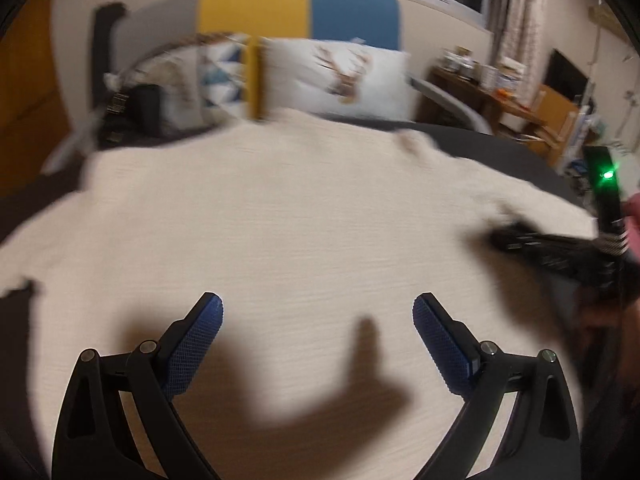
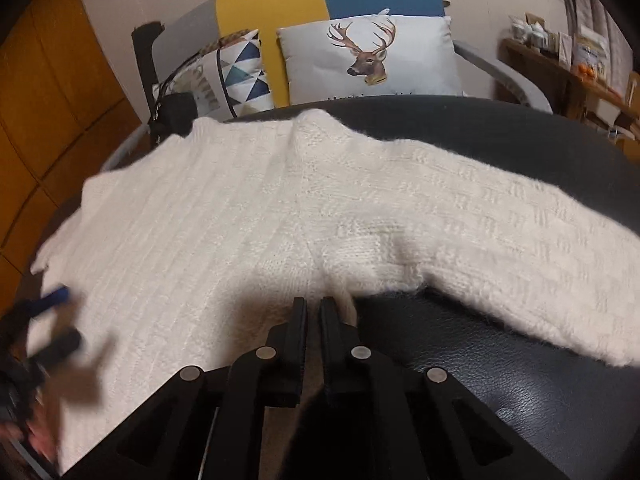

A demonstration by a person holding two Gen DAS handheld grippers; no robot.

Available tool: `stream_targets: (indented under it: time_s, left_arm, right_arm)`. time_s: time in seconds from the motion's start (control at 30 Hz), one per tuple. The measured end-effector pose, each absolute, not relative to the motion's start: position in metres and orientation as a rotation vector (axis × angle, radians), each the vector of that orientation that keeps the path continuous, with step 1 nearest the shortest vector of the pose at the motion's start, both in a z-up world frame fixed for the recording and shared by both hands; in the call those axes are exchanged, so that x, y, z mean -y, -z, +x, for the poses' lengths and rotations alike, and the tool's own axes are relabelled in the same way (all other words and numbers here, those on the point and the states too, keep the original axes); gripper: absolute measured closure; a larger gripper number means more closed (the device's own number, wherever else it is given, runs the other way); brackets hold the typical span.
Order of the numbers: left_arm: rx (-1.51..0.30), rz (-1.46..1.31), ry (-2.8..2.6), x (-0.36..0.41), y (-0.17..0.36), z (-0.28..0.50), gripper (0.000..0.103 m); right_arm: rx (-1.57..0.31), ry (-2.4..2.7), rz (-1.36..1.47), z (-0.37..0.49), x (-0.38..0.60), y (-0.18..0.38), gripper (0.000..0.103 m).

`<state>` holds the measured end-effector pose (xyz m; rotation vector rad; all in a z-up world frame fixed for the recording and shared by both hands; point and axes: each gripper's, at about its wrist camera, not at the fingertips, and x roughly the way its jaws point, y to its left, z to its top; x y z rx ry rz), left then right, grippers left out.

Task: Fold clothes
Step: 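Move the right gripper across the sweater toward the left gripper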

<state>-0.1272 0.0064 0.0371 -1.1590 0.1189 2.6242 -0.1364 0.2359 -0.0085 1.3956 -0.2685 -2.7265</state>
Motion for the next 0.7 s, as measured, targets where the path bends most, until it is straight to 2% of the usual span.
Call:
stream_targets:
  time_s: [0.17,0.2,0.27,0.33,0.43,0.7]
  left_arm:
    - [-0.068,-1.194,-2.816,0.080,-0.022,-0.122,0.005]
    - [-0.033,-1.224,-2.831,0.092,-0.014,-0.122,0.005]
    - [0.129,-1.330,-2.783,0.112,0.006,-0.127,0.005]
    - [0.235,-1.279,-2.771,0.121,0.006,-0.124,0.005]
    - [0.268,-1.269,-2.745,0.124,0.008,-0.124,0.005]
    - [0.407,-1.190,-2.699,0.139,0.010,-0.120,0.005]
  right_arm:
    - [0.219,2.730,1.529,-0.149,-0.226,-0.005,0.097]
    - [0.226,2.745,1.528,-0.151,-0.220,-0.013,0.093]
    - [0.208,2.755,1.398,-0.154,-0.196,-0.036,0.092]
    - [0.155,2.707,1.309,-0.167,-0.159,-0.052,0.092]
    - [0.092,2.585,1.250,-0.193,-0.095,-0.064,0.092]
    - [0.102,2.408,1.219,-0.275,0.034,-0.045,0.092]
